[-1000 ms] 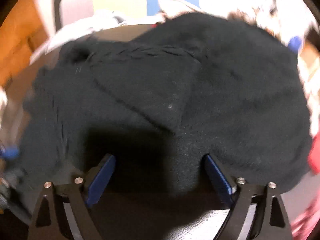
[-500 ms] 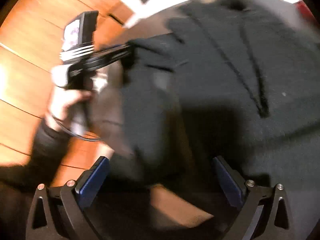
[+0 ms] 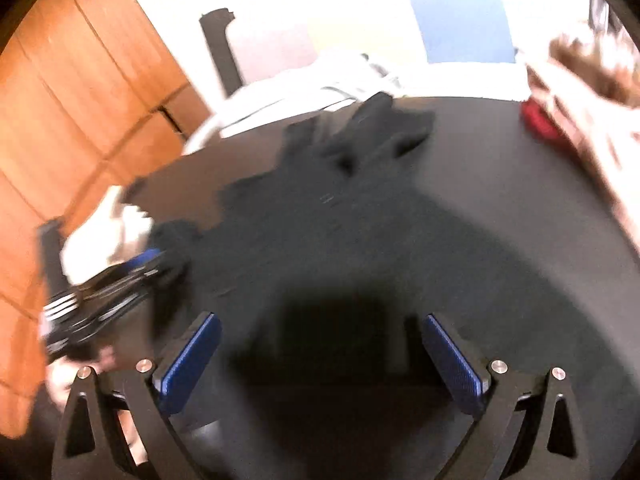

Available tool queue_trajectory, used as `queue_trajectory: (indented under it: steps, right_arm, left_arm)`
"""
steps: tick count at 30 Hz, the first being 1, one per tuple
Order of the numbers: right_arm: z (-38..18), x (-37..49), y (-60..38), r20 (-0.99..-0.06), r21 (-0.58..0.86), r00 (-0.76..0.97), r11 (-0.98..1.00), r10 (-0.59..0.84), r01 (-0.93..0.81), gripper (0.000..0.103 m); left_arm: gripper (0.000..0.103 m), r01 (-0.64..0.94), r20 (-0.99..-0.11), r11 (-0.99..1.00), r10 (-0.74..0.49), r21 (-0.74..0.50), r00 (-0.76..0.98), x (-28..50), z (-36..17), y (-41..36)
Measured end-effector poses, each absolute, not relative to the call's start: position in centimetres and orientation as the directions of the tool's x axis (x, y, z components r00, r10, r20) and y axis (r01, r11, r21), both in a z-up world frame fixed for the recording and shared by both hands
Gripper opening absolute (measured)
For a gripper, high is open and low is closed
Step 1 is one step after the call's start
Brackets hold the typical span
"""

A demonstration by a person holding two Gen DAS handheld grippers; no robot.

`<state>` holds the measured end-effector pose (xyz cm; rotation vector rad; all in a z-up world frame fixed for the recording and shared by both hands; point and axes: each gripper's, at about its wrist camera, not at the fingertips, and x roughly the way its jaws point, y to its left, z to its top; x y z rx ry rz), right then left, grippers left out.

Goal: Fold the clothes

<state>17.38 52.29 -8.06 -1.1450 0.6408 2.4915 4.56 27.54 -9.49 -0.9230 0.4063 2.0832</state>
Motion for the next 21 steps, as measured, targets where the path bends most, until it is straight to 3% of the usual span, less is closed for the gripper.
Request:
queue_trajectory:
  steps: [2, 4, 5, 7, 8, 9, 13, 15, 17, 19, 21]
  right_arm:
    - [-8.7, 15.7, 51.9, -0.796, 0.144, -0.578, -0.872, 0.178, -0.467, 0.098]
    - [-10.5, 13.4, 52.0, -0.828, 0.036, -0.509, -0.885, 0.234, -0.464, 0.081]
    - [-11.4, 12.3, 52.2, -0.843, -0.011, -0.471, -0.882, 0.262, -0.470, 0.061]
    - [-11.7, 11.7, 52.0, -0.820, -0.044, -0.490, -0.886, 0.296, -0.461, 0.052]
    - [-11.4, 11.6, 52.4, -0.824, -0.046, -0.486, -0.889, 0.292, -0.455, 0.029]
    - [-10.9, 11.6, 53.0, -0.822, -0.045, -0.490, -0.890, 0.291, -0.454, 0.014]
    - [-8.1, 12.9, 58.2, -0.777, -0.133, -0.469, -0.838, 0.419, -0.529, 0.011]
    - [-6.6, 15.2, 63.1, -0.770, -0.106, -0.441, -0.773, 0.462, -0.625, 0.011]
    - [-6.7, 17.5, 67.4, -0.784, -0.057, -0.403, -0.700, 0.473, -0.712, 0.011]
    - [-8.1, 19.9, 70.7, -0.814, -0.081, -0.302, -0.611, 0.497, -0.788, 0.011]
    - [-9.7, 21.9, 72.6, -0.857, -0.016, -0.291, -0.587, 0.425, -0.810, 0.012]
  left_arm:
    - [0.038, -0.782, -0.749, -0.622, 0.529, -0.022, -0.399, 4.5, -10.3, 28.3]
    - [0.038, -0.782, -0.770, -0.622, 0.517, -0.037, -0.374, 4.2, -11.1, 28.9]
    - [0.038, -0.777, -0.783, -0.627, 0.511, -0.056, -0.355, 3.7, -11.8, 29.1]
    - [0.038, -0.767, -0.800, -0.638, 0.491, -0.061, -0.345, 2.9, -13.1, 29.4]
    - [0.039, -0.767, -0.802, -0.639, 0.486, -0.057, -0.346, 2.9, -13.5, 29.5]
    - [0.039, -0.769, -0.796, -0.637, 0.489, -0.047, -0.356, 2.9, -13.6, 29.5]
    - [0.045, -0.770, -0.791, -0.637, 0.487, -0.033, -0.369, 1.8, -13.8, 29.9]
    - [0.047, -0.765, -0.791, -0.644, 0.476, -0.015, -0.385, 0.9, -14.0, 30.2]
    - [0.056, -0.760, -0.788, -0.650, 0.461, 0.014, -0.409, -0.1, -14.2, 30.5]
    - [0.058, -0.749, -0.787, -0.661, 0.438, 0.046, -0.434, -1.8, -14.4, 30.6]
    - [0.059, -0.729, -0.793, -0.681, 0.403, 0.074, -0.457, -3.7, -14.4, 30.7]
